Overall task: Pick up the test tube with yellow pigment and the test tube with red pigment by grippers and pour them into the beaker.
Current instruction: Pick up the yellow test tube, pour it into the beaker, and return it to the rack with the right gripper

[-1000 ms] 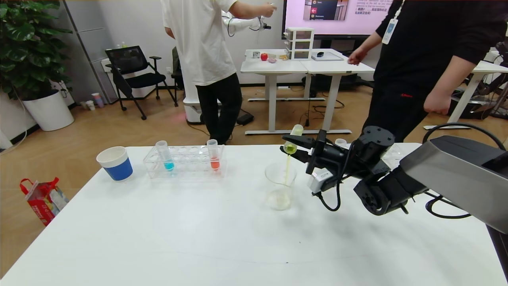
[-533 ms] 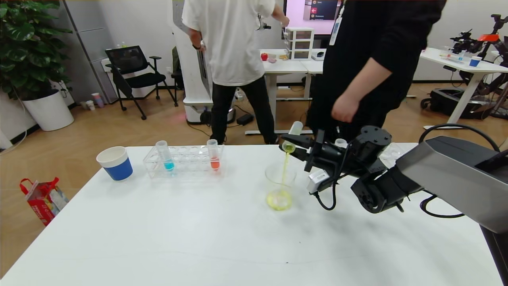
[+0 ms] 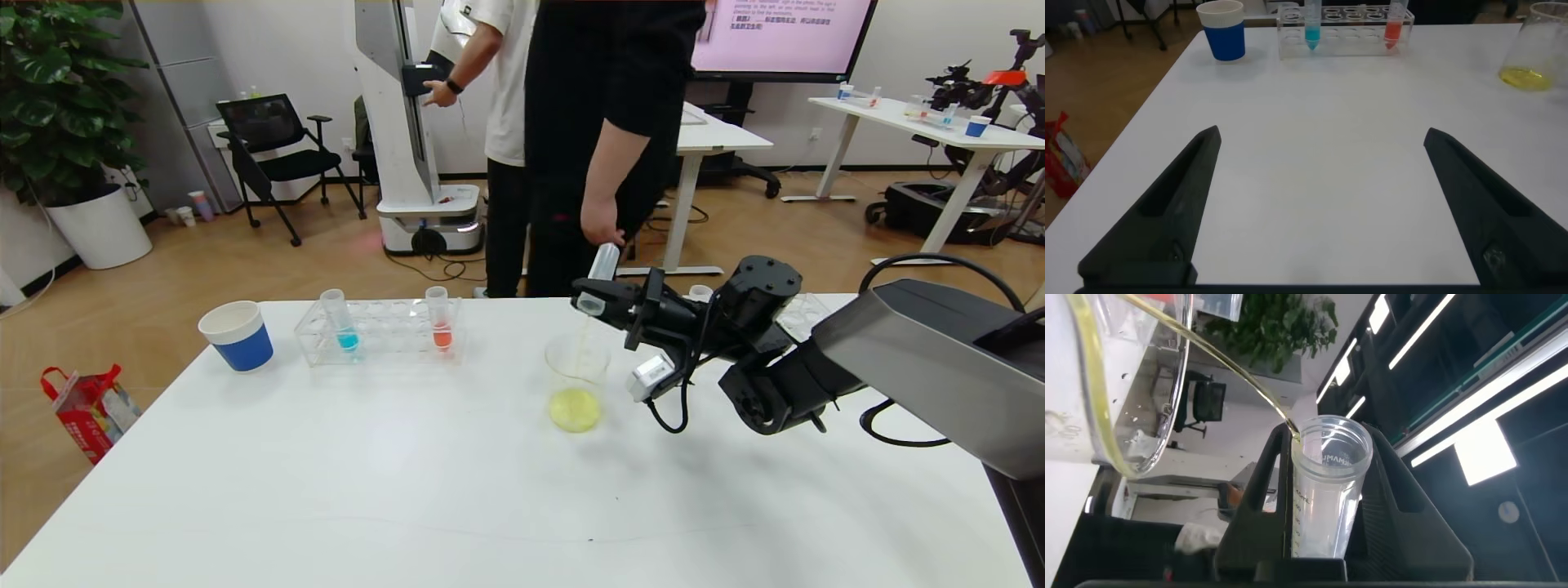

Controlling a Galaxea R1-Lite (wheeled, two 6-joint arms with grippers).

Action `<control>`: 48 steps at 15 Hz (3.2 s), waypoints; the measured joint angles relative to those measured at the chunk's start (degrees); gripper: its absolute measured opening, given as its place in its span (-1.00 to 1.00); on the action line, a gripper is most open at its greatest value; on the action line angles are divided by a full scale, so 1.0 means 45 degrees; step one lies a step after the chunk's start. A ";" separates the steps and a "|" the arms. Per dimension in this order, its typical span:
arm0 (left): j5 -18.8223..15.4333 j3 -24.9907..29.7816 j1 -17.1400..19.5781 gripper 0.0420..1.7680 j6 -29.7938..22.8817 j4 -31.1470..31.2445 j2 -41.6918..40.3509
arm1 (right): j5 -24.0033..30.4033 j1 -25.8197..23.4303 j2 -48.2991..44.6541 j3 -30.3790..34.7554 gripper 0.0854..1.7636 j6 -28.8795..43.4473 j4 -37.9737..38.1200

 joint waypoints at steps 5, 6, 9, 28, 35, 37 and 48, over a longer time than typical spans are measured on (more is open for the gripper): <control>0.0000 0.0000 0.0000 0.96 0.0000 0.0000 0.0000 | 0.0238 -0.0049 0.0073 -0.0349 -0.51 -0.0070 0.0149; 0.0000 0.0000 0.0000 0.96 0.0000 0.0000 0.0000 | 0.0268 -0.0046 0.0098 -0.0553 -0.51 0.0073 0.0165; 0.0000 0.0000 0.0000 0.96 -0.0005 0.0000 0.0000 | 0.0190 0.0141 0.0084 -0.0840 -0.51 0.2663 0.0008; 0.0000 0.0000 0.0000 0.96 0.0000 0.0000 0.0000 | -1.1912 0.0680 -0.5161 0.4383 -0.51 2.0916 0.1991; 0.0000 0.0000 0.0000 0.96 0.0000 0.0000 0.0000 | -1.1427 -0.1327 -0.6643 0.5044 -0.51 2.0992 0.3419; 0.0000 0.0000 0.0000 0.96 0.0000 0.0000 0.0000 | -1.1093 -0.2674 -0.6851 0.4689 -0.51 2.1003 0.4297; 0.0000 0.0000 0.0000 0.96 0.0000 0.0000 0.0000 | -1.0787 -0.7469 -0.5331 0.1842 -0.51 2.0946 0.6737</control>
